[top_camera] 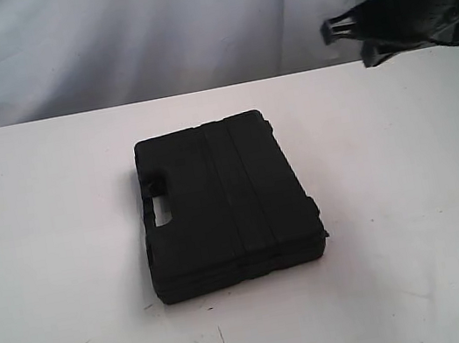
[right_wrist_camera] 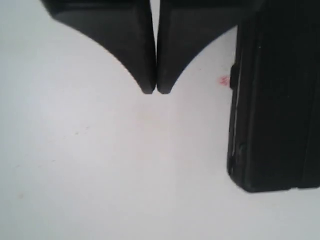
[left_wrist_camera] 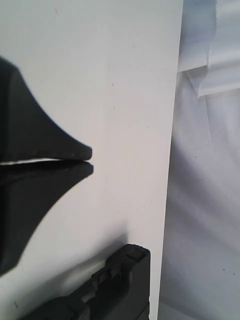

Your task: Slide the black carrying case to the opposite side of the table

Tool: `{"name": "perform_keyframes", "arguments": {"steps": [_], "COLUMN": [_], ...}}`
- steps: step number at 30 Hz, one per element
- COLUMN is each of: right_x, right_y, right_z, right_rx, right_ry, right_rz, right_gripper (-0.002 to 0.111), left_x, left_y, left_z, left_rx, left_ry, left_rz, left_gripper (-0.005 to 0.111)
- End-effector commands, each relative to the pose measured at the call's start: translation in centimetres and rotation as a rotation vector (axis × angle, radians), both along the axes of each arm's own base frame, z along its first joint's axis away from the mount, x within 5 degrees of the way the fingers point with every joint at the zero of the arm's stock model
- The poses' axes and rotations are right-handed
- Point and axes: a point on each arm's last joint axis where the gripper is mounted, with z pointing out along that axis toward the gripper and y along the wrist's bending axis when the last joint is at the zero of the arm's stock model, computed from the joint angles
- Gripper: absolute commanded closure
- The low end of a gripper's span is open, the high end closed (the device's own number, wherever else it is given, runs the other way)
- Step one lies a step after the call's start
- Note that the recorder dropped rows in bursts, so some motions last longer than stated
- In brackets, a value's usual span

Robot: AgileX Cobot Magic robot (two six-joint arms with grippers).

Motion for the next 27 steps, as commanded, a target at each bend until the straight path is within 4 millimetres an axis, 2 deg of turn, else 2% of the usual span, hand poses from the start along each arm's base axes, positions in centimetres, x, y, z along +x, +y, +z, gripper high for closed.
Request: {"name": "perform_keyframes", "arguments": {"steps": [1,6,11,17,23,27], "right_x": [-5.5,-12.8,-19.4,-25.8,-29.5,-30.8], "right_y": [-3.6,-6.1,-6.4,-6.4,-6.4,-6.4], "right_z": [0.6,1.5,2.0,1.5,-0.7,-1.8], "right_rx": [-0.005,-0.007,-0.014,0.003,0.015,0.019], "right_ry": [-0.260,-0.495,-0.683,-0.865,-0.962,-0.995], "right_rz": [-0.078,-0.162,-0.169,-0.175,-0.178,-0.178], "right_gripper": [0.108,0.108,0.108,0.108,0.108,0.108], "left_x": [0.0,0.0,0.0,0.0,0.0,0.0], "left_y": [0.0,0.0,0.0,0.0,0.0,0.0], "left_z": [0.0,0.0,0.0,0.0,0.0,0.0], "left_rx": [-0.006,-0.006,-0.006,-0.006,-0.006,-0.006], "left_ry": [-0.011,-0.011,-0.011,-0.011,-0.011,-0.011], "left_rz": [0.000,0.000,0.000,0.000,0.000,0.000], "left_gripper": [0.107,0.107,0.107,0.107,0.107,0.107]}}
